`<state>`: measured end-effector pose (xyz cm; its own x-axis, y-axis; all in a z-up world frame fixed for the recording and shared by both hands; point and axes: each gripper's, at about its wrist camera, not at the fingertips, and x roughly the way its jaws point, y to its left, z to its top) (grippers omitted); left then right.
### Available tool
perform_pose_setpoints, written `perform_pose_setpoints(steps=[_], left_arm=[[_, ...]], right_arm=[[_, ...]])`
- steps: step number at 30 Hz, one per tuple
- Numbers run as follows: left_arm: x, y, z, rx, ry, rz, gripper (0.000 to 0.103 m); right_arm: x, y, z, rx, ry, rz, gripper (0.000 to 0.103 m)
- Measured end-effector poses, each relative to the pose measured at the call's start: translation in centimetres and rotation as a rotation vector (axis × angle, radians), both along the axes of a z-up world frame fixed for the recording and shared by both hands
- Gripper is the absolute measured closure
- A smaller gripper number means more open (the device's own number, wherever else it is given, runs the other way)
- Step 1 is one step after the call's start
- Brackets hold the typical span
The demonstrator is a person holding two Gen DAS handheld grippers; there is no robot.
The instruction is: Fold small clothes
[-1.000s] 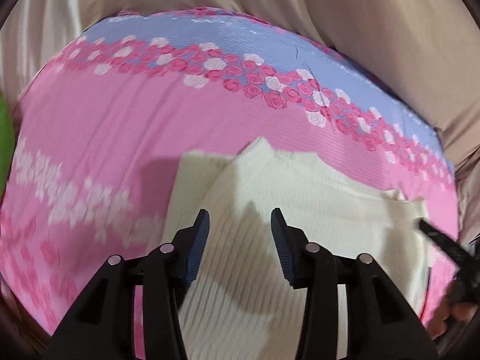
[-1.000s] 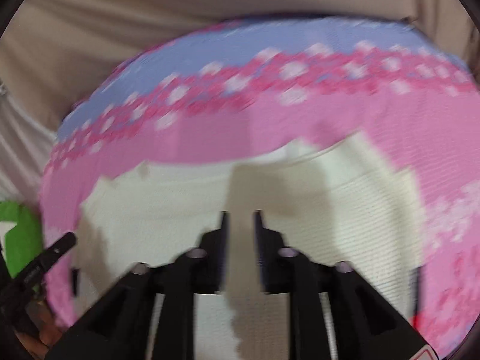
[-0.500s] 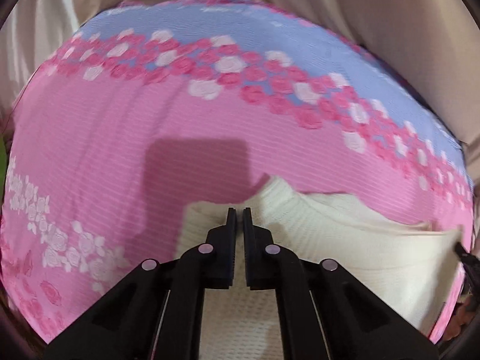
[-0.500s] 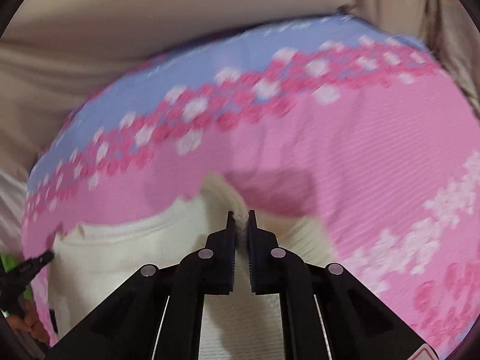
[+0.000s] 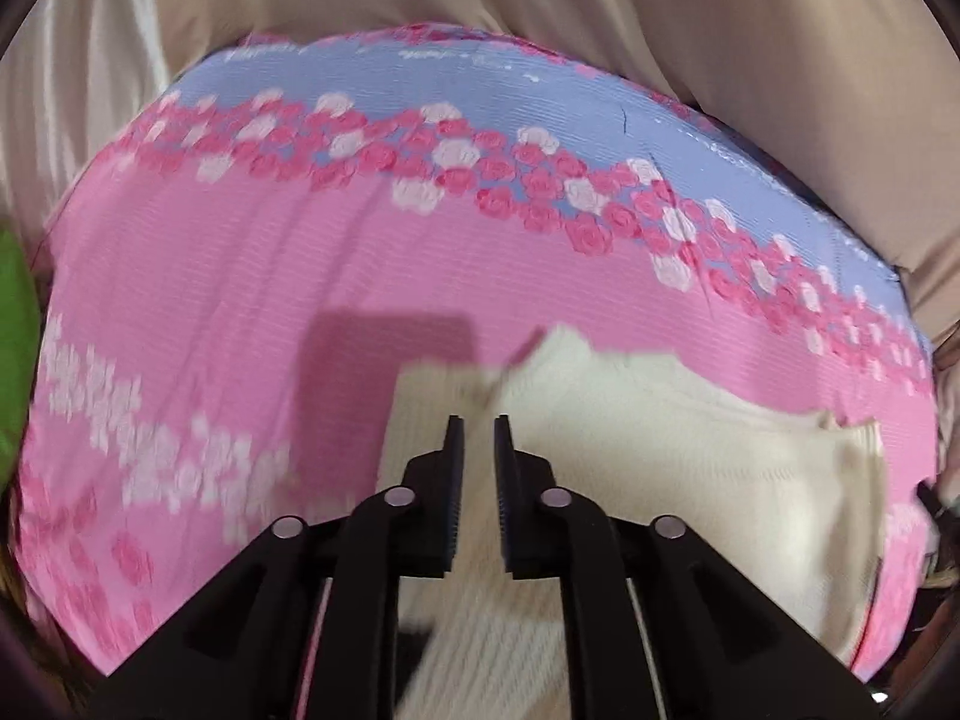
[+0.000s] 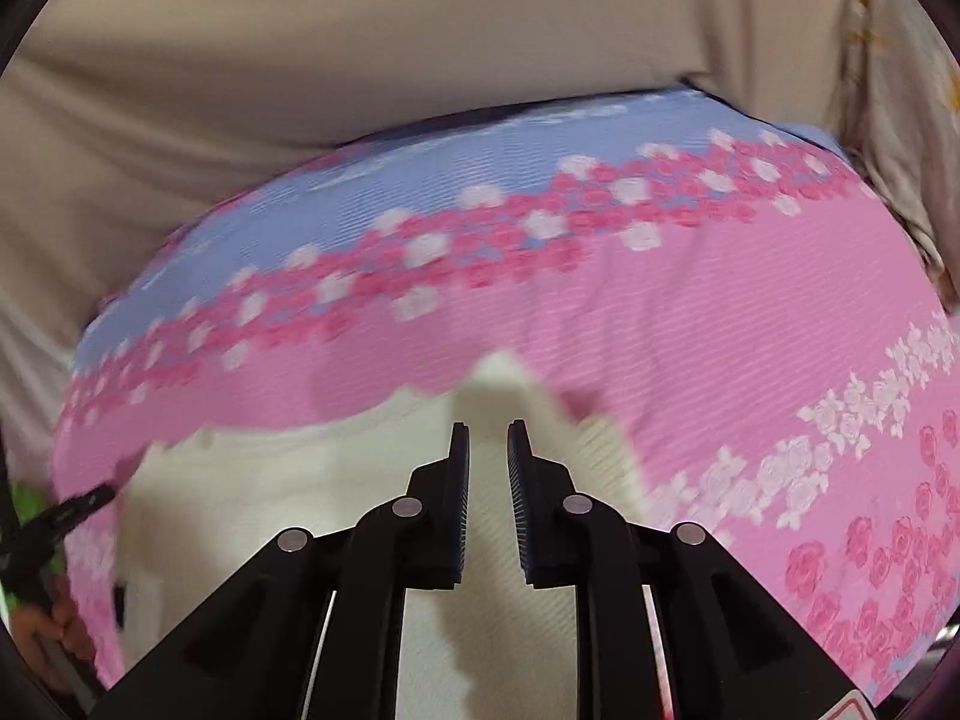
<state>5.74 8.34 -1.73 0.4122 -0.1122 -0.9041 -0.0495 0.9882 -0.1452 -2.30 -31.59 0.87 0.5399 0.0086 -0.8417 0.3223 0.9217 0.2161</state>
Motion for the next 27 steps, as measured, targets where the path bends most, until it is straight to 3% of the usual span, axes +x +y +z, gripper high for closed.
perform_pose_setpoints(steps=[3,5,9,11,15,18,19,21,22,23,27], left_arm=[[-2.1,-0.5,-0.2,-0.028,0.029,-0.001,0.092],[-3.2,-1.7,-0.4,-0.015,0.048,-0.036,0.092],[-4.8,-2.9,-0.7,0.000,0.059,-0.071,0.092],[-5.4,-2.9,-0.7,-0.004,0.065,-0.072,0.092],[-6.4,-1.9,-0.7,-0.012,0.074,-0.043,0.086],[-7.0,-0.8,-0.7,0.010,0.075,-0.021,0.076],[-7.2,-0.1,-0.8,0.013,0.074,-0.005,0.068],[-7.4,1.7,-1.2,0.005,0.081,0.056,0.043],[-7.5,2.4,-1.4,-0.005,0.090,0.087,0.023],[-7.6,3.4,-1.9,-0.032,0.106,0.120,0.019],[-7.9,7.0,-5.9,-0.233,0.227,0.253,0.019]], right_arm=[[-0.4,5.9,-0.9,0.067,0.037,0.168,0.088],[0.0,9.4,-2.8,0.104,0.075,0.266,0.099],[1.2,14.7,-8.4,0.037,0.242,0.392,0.101],[1.2,15.7,-7.7,-0.013,0.229,0.400,0.101],[1.0,15.4,-4.4,0.042,0.153,0.370,0.101],[1.3,15.0,-4.0,0.006,0.146,0.360,0.101],[1.6,15.0,-4.8,-0.016,0.178,0.356,0.101],[1.8,15.1,-6.8,-0.042,0.261,0.349,0.100],[1.6,15.1,-7.9,-0.034,0.287,0.348,0.101],[1.2,15.3,-8.0,-0.035,0.251,0.340,0.101],[1.1,16.4,-7.9,-0.114,0.252,0.381,0.101]])
